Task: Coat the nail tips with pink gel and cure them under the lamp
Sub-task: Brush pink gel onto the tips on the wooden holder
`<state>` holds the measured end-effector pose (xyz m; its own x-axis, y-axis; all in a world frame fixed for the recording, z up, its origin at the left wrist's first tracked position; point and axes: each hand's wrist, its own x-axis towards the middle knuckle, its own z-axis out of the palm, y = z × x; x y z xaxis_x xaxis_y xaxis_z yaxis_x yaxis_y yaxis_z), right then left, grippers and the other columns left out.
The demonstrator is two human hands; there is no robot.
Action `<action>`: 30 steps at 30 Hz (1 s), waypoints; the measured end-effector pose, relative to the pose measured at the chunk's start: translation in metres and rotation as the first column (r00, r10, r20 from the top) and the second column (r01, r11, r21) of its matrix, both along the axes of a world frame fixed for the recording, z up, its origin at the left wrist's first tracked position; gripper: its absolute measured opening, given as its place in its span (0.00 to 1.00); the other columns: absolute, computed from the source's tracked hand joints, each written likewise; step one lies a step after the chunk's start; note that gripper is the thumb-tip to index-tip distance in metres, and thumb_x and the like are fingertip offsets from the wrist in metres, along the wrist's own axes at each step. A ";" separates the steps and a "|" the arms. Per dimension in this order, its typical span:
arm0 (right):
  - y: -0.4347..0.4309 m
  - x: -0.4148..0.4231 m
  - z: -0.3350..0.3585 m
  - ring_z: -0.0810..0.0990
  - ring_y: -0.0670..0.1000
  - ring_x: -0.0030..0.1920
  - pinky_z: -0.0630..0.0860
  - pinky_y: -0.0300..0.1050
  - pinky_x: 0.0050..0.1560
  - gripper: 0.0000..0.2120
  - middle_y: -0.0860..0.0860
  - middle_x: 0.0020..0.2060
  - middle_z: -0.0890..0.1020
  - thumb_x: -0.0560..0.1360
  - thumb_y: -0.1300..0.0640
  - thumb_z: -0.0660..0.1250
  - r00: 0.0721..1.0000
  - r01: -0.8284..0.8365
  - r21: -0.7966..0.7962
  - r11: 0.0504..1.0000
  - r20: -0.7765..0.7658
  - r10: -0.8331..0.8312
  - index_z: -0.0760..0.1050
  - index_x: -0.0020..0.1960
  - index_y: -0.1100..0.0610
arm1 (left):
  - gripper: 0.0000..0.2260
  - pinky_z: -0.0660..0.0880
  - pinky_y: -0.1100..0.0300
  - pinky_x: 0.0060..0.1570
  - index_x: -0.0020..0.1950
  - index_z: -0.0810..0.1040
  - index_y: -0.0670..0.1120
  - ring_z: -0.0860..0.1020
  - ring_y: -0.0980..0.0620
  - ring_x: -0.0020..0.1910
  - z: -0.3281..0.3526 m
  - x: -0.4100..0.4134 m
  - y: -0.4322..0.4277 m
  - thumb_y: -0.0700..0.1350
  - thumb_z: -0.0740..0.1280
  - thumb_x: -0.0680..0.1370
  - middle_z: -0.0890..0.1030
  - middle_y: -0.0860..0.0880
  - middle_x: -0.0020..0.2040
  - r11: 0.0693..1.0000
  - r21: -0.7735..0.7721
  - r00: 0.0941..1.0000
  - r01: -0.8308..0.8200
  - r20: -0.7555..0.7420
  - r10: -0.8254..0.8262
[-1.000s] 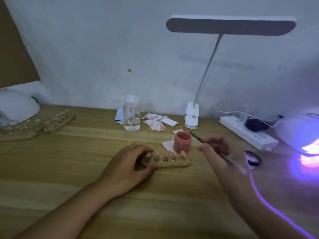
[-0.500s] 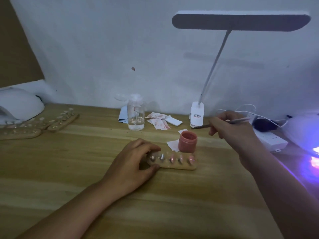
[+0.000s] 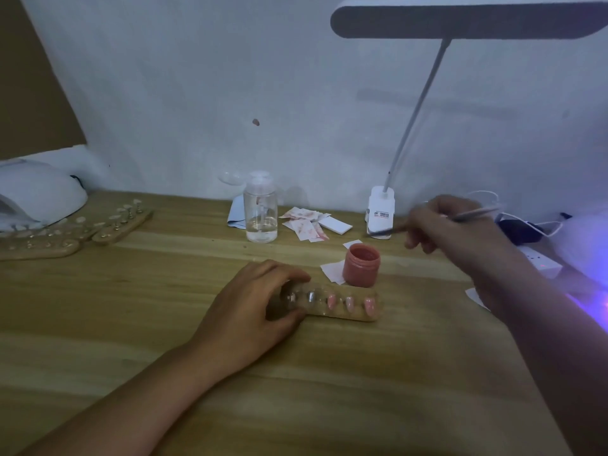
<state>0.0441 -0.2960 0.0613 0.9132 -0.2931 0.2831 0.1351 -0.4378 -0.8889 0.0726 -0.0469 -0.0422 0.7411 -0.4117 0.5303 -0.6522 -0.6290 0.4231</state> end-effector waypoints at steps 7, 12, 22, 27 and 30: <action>0.033 -0.049 -0.023 0.81 0.42 0.36 0.76 0.38 0.41 0.04 0.49 0.39 0.86 0.73 0.56 0.69 0.967 -0.149 0.202 0.968 0.236 0.099 0.76 0.45 0.56 | 0.18 0.72 0.64 0.53 0.59 0.79 0.58 0.74 0.62 0.53 0.000 -0.003 0.001 0.52 0.75 0.71 0.78 0.63 0.51 1.000 0.009 1.000 -0.007 -0.018 0.007; 0.038 -0.068 -0.084 0.75 0.51 0.30 0.73 0.38 0.32 0.10 0.58 0.30 0.83 0.73 0.66 0.67 0.994 0.017 0.427 0.904 0.091 -0.062 0.73 0.33 0.60 | 0.16 0.71 0.65 0.49 0.58 0.78 0.59 0.73 0.62 0.50 -0.001 -0.001 0.000 0.55 0.73 0.70 0.75 0.65 0.48 1.000 0.019 0.999 0.000 -0.038 0.001; 0.045 -0.074 -0.083 0.78 0.42 0.31 0.74 0.30 0.37 0.05 0.52 0.35 0.86 0.76 0.63 0.67 0.994 -0.109 0.297 0.949 0.055 0.097 0.73 0.43 0.63 | 0.18 0.71 0.66 0.52 0.59 0.81 0.58 0.75 0.63 0.51 -0.003 0.005 0.001 0.51 0.77 0.70 0.77 0.67 0.49 1.000 -0.015 0.998 0.005 -0.057 -0.006; 0.046 -0.076 -0.082 0.79 0.44 0.33 0.75 0.34 0.39 0.05 0.50 0.37 0.86 0.76 0.60 0.67 0.992 -0.124 0.269 0.955 0.020 0.123 0.73 0.44 0.60 | 0.18 0.69 0.69 0.52 0.59 0.80 0.59 0.74 0.63 0.52 -0.004 0.005 0.001 0.52 0.77 0.70 0.76 0.68 0.48 1.000 -0.011 0.999 0.003 -0.045 -0.004; 0.047 -0.076 -0.081 0.79 0.45 0.33 0.75 0.38 0.40 0.05 0.50 0.37 0.86 0.76 0.61 0.67 0.992 -0.123 0.265 0.956 0.012 0.124 0.73 0.44 0.61 | 0.18 0.70 0.68 0.52 0.59 0.80 0.59 0.75 0.63 0.52 -0.004 0.005 0.001 0.52 0.77 0.70 0.77 0.66 0.49 1.000 -0.016 0.999 0.008 -0.039 -0.009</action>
<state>-0.0316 -0.2491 -0.0200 0.9483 -0.2416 0.2058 0.1684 -0.1667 -0.9715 0.0774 -0.0460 -0.0458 0.7581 -0.4100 0.5072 -0.6401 -0.6166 0.4583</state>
